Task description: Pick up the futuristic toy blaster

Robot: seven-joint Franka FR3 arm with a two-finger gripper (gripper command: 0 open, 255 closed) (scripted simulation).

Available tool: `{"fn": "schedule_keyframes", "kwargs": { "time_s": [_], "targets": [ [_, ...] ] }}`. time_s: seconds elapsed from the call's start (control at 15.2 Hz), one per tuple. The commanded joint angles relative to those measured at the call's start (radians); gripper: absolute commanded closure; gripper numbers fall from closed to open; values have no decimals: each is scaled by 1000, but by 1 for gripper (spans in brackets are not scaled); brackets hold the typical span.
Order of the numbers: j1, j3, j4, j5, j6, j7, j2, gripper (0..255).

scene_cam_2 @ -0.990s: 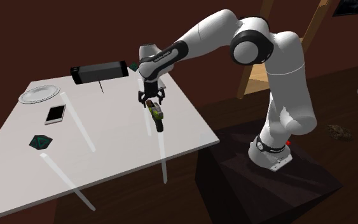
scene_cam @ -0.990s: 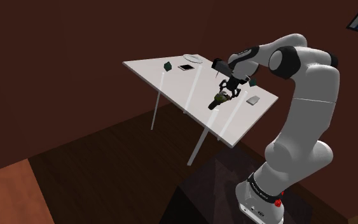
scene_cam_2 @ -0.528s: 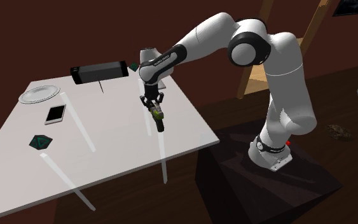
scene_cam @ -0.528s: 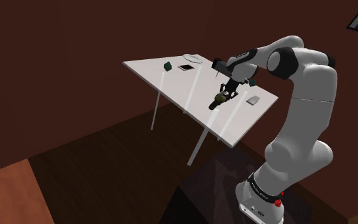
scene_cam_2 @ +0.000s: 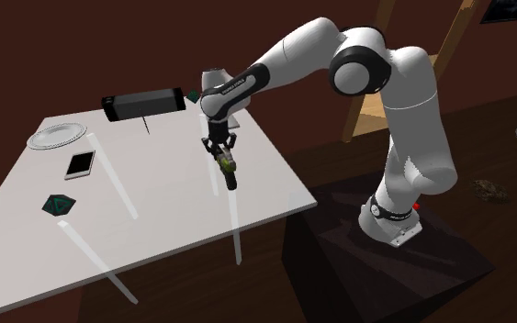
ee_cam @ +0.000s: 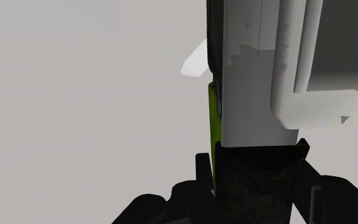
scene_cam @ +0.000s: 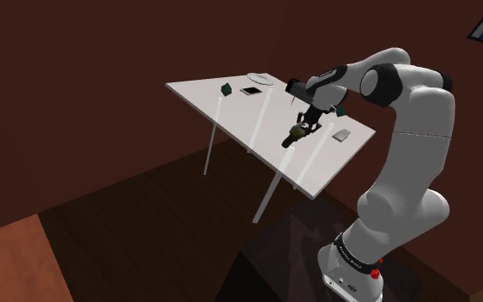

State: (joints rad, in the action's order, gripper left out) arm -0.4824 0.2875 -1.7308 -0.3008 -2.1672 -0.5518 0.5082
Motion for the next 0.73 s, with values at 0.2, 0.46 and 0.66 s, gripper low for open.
{"fn": "schedule_keyframes", "kwargs": {
  "time_s": [0.2, 0.46, 0.66],
  "targets": [
    [4, 8, 15, 15, 45, -13, -32, 255],
    [7, 14, 32, 27, 86, -24, -57, 255],
    [9, 18, 48, 35, 118, -32, -75, 255]
  ]
}}
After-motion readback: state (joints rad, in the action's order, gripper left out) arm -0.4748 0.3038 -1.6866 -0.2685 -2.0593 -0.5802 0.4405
